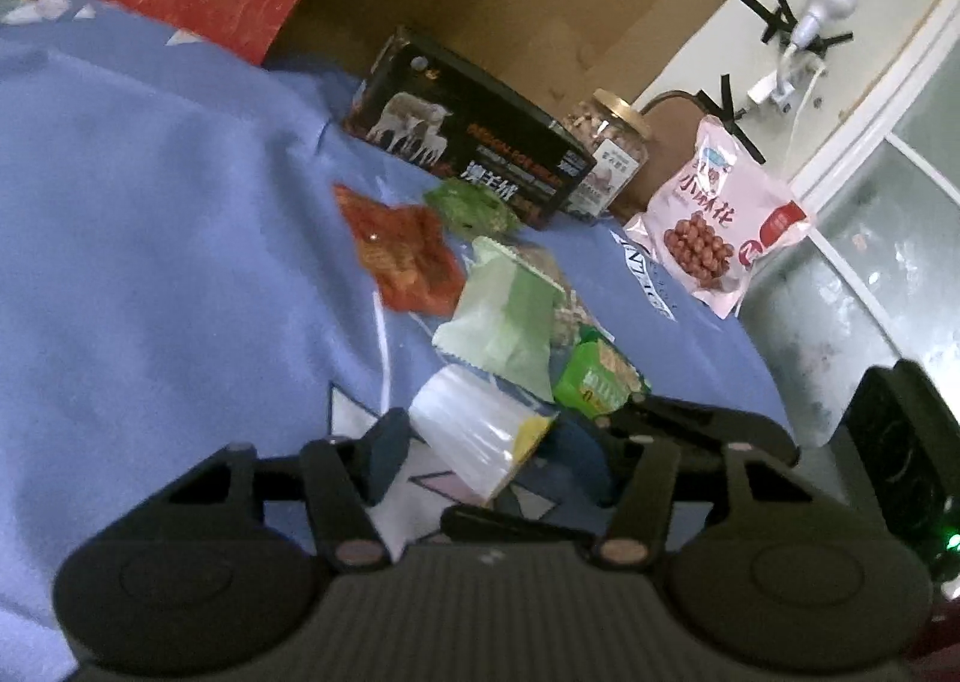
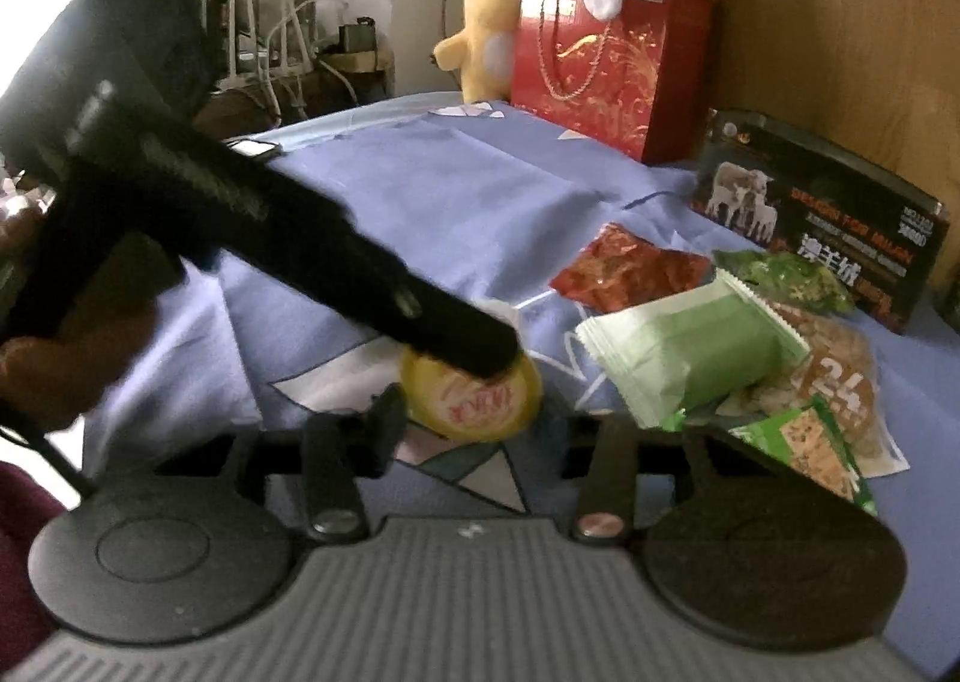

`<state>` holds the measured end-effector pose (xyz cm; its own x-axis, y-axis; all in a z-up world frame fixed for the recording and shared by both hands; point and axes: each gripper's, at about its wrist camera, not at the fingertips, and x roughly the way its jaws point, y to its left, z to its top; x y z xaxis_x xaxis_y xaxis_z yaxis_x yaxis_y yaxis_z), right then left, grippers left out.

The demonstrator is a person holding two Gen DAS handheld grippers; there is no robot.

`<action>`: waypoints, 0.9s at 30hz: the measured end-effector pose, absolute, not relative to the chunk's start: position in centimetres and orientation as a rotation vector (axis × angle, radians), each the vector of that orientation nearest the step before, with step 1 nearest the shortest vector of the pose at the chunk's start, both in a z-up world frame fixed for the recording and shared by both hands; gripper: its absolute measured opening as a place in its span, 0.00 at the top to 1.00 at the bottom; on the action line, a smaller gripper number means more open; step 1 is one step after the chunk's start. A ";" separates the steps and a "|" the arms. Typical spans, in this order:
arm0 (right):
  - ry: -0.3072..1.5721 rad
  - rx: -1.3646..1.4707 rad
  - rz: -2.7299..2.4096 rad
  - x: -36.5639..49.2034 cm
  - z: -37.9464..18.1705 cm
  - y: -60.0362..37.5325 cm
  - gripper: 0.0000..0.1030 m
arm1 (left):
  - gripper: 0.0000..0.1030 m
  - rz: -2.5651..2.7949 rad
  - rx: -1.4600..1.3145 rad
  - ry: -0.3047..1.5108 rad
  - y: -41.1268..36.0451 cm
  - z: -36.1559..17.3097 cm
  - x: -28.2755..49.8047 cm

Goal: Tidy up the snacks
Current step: 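Carry the pudding cup into the black box and release it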

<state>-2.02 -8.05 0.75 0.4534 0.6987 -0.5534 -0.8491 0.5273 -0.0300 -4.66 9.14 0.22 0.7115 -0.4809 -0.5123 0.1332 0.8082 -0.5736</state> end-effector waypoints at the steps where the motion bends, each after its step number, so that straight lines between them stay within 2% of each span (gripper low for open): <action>1: 0.517 -0.317 0.972 -1.9 0.8 -8.2 0.54 | 0.47 -0.360 -0.528 0.704 9.1 0.4 -4.4; 8: 0.392 -0.253 0.897 0.1 4.0 -9.4 0.54 | 0.48 -0.416 -0.505 0.643 8.6 4.2 -0.4; 16: 0.290 -0.176 0.727 9.0 8.7 -10.9 0.55 | 0.48 -0.471 -0.425 0.555 5.9 10.0 11.2; 22: 0.312 -0.153 0.629 15.6 8.6 -12.1 0.55 | 0.48 -0.473 -0.424 0.583 3.4 10.0 19.3; 27: 0.348 -0.148 0.572 18.5 7.2 -12.9 0.53 | 0.48 -0.465 -0.398 0.625 1.6 8.4 22.7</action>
<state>18.47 -12.87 7.21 0.7845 0.5037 -0.3618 -0.5532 0.8321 -0.0411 22.65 1.57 8.43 0.7156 -0.5244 -0.4614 0.2914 0.8245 -0.4850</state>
